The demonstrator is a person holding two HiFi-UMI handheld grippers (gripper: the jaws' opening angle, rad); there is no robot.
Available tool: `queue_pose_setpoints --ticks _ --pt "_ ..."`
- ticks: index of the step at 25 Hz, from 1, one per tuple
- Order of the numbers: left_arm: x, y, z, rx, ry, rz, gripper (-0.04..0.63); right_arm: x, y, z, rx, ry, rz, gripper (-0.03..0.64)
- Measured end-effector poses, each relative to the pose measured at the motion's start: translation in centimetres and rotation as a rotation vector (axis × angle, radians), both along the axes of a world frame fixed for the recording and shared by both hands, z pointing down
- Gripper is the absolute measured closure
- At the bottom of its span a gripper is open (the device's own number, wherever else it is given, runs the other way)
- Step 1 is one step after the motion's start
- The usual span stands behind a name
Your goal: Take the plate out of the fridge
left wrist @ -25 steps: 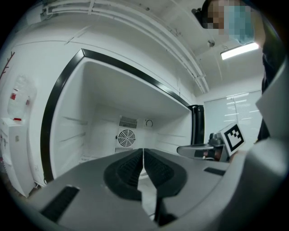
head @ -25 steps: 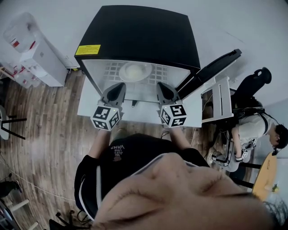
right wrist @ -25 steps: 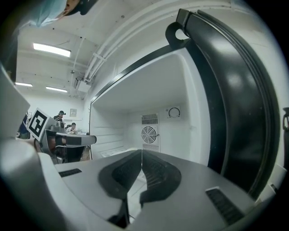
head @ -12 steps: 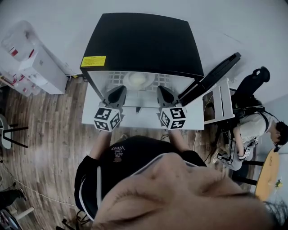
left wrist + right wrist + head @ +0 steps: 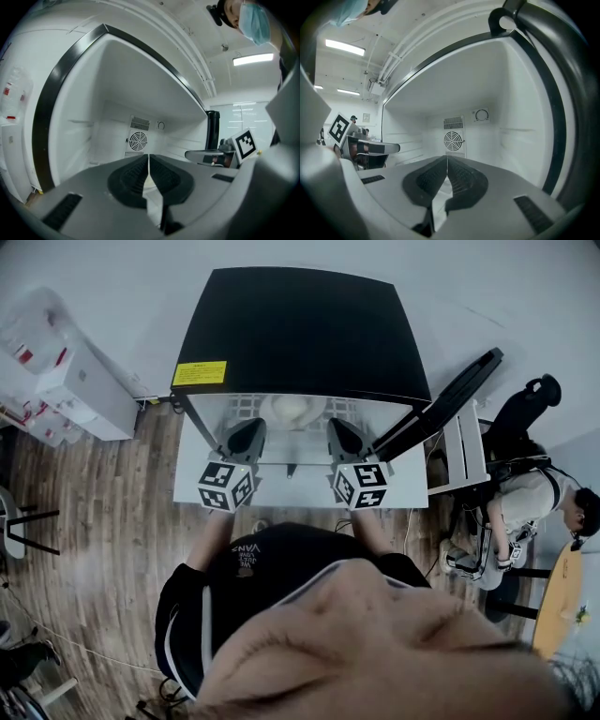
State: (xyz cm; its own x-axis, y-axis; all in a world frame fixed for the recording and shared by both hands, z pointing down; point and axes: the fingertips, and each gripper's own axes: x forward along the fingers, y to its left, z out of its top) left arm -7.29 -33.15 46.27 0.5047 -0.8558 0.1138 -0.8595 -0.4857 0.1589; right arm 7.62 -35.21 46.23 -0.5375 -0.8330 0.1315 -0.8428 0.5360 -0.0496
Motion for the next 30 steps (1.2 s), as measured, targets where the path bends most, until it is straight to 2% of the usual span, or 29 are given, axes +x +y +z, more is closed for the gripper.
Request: queue_pose_setpoints --ticks 6,14,15,16,17,23,27,30 --pt "-0.4 -0.4 1.5 -0.101 0.08 0.013 0.577 -0.5 -0.2 0.1 -0.002 0.005 0.001 0.604" --pt "-0.8 -1.0 3.6 -0.205 0.127 -0.018 0.572 -0.9 -0.6 0.3 -0.004 0.01 -0.006 0.604" --pt "-0.7 -1.1 3.8 -0.221 0.142 -0.014 0.538 -0.9 -0.6 0.3 -0.005 0.009 -0.006 0.604" --pt "-0.6 -1.1 4.0 -0.24 0.158 -0.008 0.468 -0.9 -0.6 0.4 -0.006 0.01 -0.005 0.604" --pt "-0.6 -1.2 4.2 -0.258 0.174 -0.003 0.448 -0.9 -0.7 0.4 -0.008 0.01 -0.004 0.604" --pt "-0.3 -1.8 4.7 -0.302 0.211 -0.006 0.419 -0.8 -0.8 0.7 -0.014 0.014 -0.004 0.604" --pt "0.3 -2.0 5.2 -0.354 0.257 0.019 0.392 -0.7 -0.8 0.7 -0.015 0.018 -0.005 0.604" --pt "0.7 -2.0 5.3 -0.376 0.264 0.031 0.377 -0.6 -0.8 0.7 -0.014 0.022 -0.003 0.604"
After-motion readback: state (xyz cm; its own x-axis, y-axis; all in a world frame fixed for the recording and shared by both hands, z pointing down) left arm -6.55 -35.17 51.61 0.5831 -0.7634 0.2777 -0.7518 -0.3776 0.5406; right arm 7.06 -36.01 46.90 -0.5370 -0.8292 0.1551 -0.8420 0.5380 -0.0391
